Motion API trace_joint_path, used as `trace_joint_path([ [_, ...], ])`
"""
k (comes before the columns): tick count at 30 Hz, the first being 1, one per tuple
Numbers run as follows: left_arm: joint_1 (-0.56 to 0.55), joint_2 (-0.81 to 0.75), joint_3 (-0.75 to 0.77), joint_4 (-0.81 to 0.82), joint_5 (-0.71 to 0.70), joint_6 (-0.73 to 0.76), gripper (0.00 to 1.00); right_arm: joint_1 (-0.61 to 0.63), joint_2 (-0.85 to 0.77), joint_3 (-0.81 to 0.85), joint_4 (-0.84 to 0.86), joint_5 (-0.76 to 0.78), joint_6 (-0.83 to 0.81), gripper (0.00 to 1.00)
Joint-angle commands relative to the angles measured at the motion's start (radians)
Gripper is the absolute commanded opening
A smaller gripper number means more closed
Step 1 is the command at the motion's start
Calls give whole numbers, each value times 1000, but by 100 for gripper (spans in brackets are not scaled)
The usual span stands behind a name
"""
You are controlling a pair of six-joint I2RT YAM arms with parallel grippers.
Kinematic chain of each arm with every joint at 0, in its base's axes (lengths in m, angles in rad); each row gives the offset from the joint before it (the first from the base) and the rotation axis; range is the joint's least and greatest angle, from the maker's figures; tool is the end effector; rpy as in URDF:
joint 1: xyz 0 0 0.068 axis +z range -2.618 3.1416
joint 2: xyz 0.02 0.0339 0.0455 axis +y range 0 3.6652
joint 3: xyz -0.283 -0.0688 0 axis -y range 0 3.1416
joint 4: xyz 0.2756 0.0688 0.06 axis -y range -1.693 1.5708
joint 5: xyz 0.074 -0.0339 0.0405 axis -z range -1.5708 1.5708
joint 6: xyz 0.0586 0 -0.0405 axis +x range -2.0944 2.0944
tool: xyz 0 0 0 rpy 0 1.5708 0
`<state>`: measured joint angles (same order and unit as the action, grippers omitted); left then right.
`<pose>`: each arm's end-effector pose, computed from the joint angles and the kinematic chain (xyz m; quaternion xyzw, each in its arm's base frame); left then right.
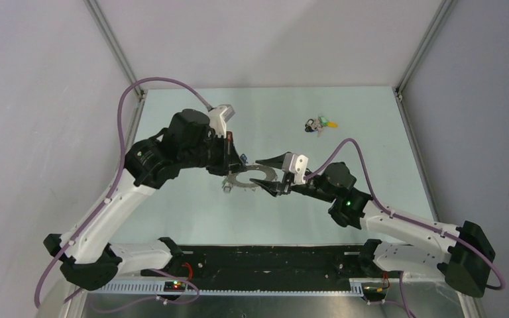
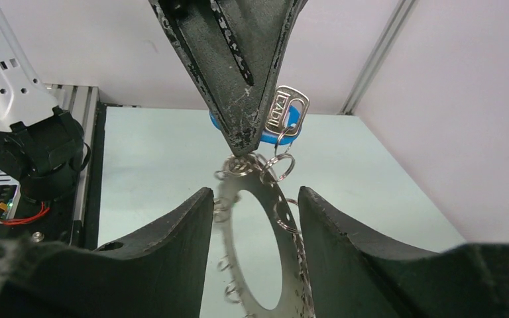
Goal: Remove the keys from the keyring
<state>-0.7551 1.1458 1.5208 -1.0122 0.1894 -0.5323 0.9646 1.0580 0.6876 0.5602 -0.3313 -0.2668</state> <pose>0.1698 -0.1749 0.4498 0.1411 0.8788 -0.3364 0.3077 0.1478 0.2466 0.3407 -0.4666 0.4394 0.3586 0.6787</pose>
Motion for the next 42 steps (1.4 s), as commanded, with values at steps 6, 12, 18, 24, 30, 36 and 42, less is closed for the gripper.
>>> trace_joint_path([
  [6,50,37,47,37,80,-197,0,-4,-59,-37,16,72,28,52],
  [12,67,54,54,38,106,-251,0,-4,-65,-73,60,92,17,50],
  [18,71,68,60,37,149,-256,0,-10,-67,-76,23,137,-40,51],
  [24,81,68,58,37,155,-260,0,-42,-105,-76,8,114,-43,50],
  [30,87,77,62,37,171,-267,0,-45,-114,-76,55,62,-43,50],
  [36,88,78,66,37,182,-270,0,-43,-68,-62,121,18,-8,49],
  [42,89,74,60,38,199,-280,0,-41,-23,-53,170,8,5,48],
])
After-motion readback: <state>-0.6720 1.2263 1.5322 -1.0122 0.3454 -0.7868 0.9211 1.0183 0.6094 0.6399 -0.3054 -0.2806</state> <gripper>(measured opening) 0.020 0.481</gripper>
